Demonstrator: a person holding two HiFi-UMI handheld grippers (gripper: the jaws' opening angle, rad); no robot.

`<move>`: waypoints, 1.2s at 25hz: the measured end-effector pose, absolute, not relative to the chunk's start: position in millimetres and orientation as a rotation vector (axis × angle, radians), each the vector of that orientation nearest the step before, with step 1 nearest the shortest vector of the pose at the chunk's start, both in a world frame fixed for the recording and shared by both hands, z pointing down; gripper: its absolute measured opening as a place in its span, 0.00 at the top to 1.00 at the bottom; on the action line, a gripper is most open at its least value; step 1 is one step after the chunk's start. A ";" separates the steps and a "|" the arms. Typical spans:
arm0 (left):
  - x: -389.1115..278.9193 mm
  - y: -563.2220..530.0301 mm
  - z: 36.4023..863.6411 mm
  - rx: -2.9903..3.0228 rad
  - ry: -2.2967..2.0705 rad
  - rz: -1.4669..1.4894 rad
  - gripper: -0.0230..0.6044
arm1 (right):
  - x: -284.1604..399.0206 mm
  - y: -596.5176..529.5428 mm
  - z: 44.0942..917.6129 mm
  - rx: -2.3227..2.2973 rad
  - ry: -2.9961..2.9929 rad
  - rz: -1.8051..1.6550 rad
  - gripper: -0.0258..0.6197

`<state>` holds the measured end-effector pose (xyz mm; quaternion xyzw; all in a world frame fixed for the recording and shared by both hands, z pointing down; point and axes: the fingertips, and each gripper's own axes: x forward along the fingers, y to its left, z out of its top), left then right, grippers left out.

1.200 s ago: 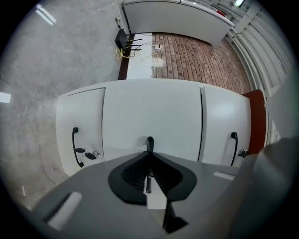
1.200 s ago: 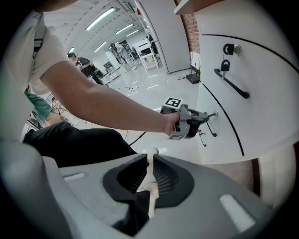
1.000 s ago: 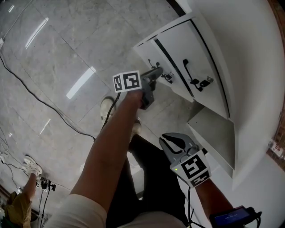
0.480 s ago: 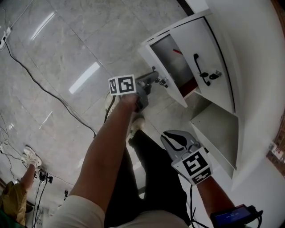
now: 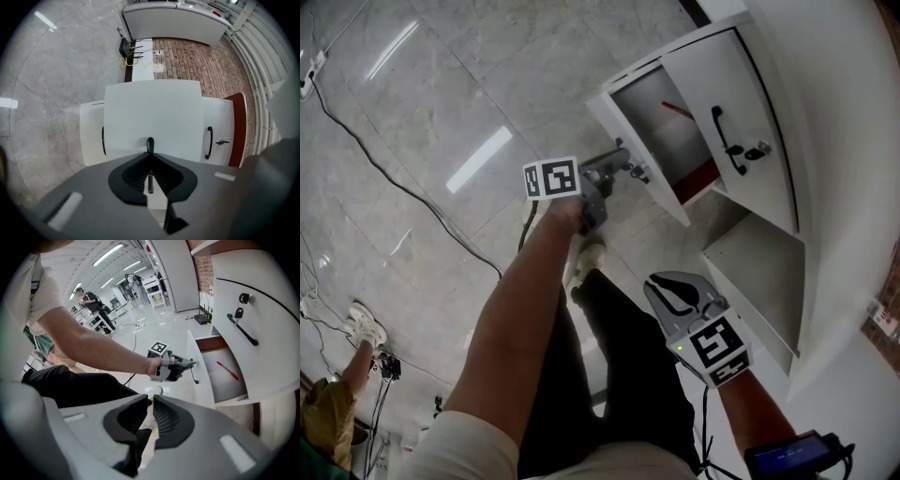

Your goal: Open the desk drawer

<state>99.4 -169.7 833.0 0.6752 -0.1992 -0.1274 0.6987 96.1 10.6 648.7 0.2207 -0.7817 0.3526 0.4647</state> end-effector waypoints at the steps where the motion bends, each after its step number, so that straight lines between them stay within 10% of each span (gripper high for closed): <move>1: 99.2 -169.9 833.1 1.506 -0.448 -0.279 0.92 | 96.3 9.9 648.5 0.542 -1.920 0.863 0.91; 30: 33.3 -53.9 654.4 1.547 -0.551 -0.186 0.89 | 101.5 46.6 493.0 0.524 -2.037 0.731 0.93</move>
